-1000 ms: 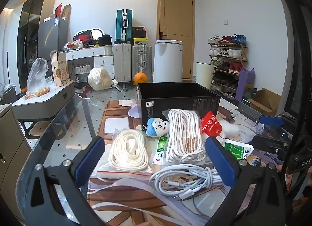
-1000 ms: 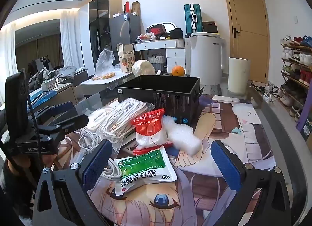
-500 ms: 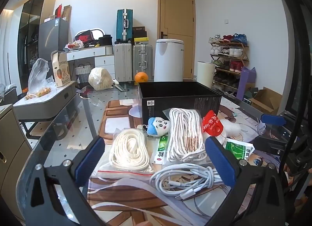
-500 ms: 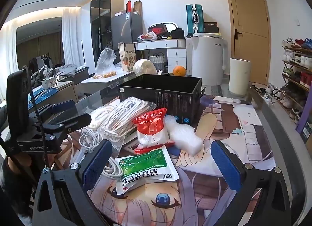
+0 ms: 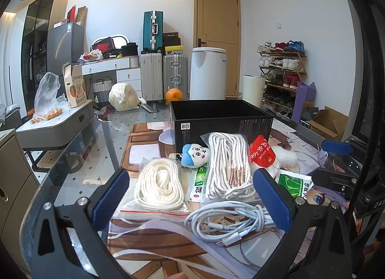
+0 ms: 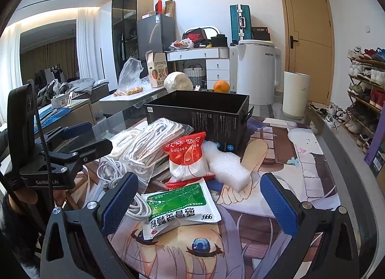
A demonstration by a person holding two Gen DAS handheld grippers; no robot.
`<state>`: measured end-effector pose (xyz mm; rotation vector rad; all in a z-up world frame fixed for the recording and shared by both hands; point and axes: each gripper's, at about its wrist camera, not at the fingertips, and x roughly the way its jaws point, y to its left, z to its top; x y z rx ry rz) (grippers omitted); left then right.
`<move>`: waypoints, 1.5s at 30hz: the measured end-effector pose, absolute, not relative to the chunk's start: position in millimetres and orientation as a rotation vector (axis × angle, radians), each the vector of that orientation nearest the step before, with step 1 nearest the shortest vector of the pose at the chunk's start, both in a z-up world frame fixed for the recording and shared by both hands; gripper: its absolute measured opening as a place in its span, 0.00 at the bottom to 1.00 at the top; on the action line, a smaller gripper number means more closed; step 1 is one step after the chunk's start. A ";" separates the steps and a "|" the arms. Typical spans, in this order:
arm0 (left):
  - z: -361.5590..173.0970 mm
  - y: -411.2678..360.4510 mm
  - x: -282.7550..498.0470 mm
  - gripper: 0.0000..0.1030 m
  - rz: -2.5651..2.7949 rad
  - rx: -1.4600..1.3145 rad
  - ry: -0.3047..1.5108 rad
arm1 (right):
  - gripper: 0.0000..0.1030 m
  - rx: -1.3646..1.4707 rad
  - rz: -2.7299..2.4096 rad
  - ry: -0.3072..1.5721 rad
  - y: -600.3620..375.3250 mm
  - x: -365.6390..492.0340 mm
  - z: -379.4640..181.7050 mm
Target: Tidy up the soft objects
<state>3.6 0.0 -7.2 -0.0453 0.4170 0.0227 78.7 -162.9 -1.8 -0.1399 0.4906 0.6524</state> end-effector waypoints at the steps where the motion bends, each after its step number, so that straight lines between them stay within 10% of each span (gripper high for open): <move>1: -6.7 -0.1 3.5 1.00 0.023 -0.044 0.418 | 1.00 -0.141 0.652 0.491 -163.0 78.5 -2.1; 45: -8.0 0.7 1.4 1.00 0.025 -0.019 0.426 | 1.00 -0.144 0.641 0.502 -163.7 81.0 -1.4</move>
